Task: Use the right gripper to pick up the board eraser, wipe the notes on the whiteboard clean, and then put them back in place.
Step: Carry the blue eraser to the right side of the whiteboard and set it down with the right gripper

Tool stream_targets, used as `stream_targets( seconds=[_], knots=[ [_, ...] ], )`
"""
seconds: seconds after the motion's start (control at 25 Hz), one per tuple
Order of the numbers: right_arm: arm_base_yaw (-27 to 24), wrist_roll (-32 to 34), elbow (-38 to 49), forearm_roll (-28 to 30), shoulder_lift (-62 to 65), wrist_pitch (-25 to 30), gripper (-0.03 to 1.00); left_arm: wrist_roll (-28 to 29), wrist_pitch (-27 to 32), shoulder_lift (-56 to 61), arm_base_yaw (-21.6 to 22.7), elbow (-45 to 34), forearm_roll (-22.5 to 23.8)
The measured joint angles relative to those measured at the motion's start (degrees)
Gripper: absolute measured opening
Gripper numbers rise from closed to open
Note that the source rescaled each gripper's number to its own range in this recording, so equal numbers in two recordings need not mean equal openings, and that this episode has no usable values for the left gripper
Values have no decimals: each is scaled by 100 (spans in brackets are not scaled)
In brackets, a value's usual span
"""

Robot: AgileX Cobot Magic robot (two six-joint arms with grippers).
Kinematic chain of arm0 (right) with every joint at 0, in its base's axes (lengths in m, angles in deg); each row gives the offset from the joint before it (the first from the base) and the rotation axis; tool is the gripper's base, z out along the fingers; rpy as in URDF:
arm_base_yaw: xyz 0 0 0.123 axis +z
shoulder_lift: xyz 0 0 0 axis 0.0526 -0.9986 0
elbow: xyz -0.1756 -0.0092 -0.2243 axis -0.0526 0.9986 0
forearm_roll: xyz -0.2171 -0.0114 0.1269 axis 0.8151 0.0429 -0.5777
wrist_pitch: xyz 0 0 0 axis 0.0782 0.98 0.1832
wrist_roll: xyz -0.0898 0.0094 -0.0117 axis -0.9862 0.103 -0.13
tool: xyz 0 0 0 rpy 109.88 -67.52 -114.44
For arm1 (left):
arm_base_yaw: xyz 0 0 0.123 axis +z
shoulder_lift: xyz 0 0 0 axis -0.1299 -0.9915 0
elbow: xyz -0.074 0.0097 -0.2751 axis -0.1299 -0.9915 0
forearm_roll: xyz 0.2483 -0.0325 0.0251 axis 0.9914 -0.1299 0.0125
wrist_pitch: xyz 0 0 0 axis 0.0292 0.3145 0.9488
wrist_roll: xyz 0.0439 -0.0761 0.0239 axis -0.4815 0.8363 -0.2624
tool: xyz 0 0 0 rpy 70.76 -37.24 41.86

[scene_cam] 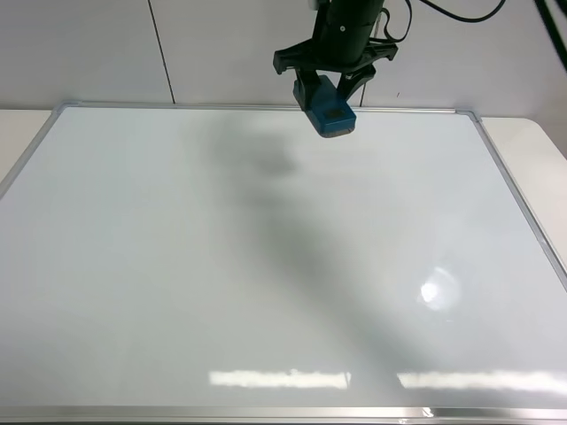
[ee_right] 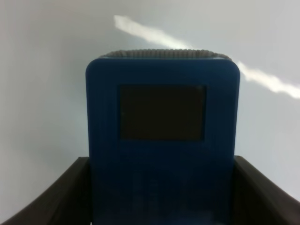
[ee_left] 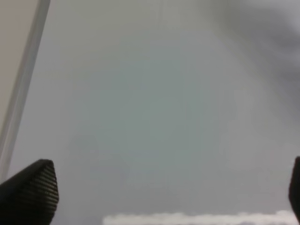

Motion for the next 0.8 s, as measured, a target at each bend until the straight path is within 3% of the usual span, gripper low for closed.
stream_targets(
  seconds=[0.12, 0.36, 0.4, 0.6, 0.8],
  knots=[
    [-78, -100, 1174, -1, 632, -209, 1, 0, 0, 0, 0, 0, 0],
    [-544, -111, 3620, -1, 1774, -1225, 1, 0, 0, 0, 0, 0, 0],
    [-544, -111, 3620, -1, 1774, -1225, 1, 0, 0, 0, 0, 0, 0],
    [-1468, -219, 5518, -1, 2695, -1984, 1, 0, 0, 0, 0, 0, 0],
    [-2520, -559, 6491, -1, 3343, -2322, 1, 0, 0, 0, 0, 0, 0]
  ],
)
